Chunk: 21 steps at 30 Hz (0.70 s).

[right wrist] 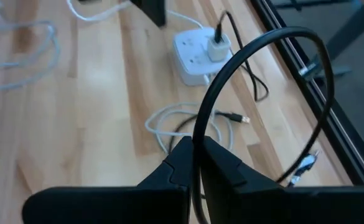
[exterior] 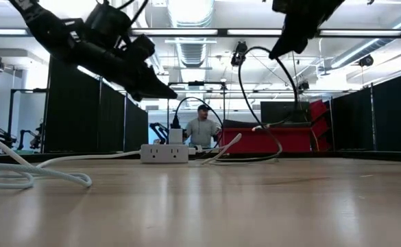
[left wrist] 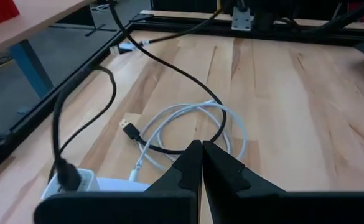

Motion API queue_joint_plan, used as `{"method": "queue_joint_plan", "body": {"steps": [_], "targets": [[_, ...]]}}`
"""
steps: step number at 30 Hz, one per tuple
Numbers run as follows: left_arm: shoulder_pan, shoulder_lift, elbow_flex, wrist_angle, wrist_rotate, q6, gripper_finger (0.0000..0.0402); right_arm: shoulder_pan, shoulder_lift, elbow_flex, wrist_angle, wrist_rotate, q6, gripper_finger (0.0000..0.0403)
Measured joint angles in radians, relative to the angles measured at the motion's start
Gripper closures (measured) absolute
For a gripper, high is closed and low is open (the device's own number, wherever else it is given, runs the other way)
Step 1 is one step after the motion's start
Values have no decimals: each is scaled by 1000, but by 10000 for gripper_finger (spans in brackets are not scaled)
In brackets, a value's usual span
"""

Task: Insert USB
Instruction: Insert the black USB cable into the top white outlet extension

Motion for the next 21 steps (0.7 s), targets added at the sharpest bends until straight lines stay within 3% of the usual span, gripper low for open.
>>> {"method": "queue_joint_plan", "body": {"steps": [5, 11, 16, 21], "targets": [[0, 63, 13, 142, 2, 0, 402, 17, -47, 0, 50, -29, 28, 395], [-9, 161, 40, 363, 107, 27, 397, 14, -95, 0, 218, -9, 276, 394], [-56, 278, 138, 437, 113, 206, 371, 14, -81, 0, 297, -10, 405, 394], [-96, 402, 322, 397, 104, 390, 313, 17, -43, 0, 386, -42, 432, 394]]}}
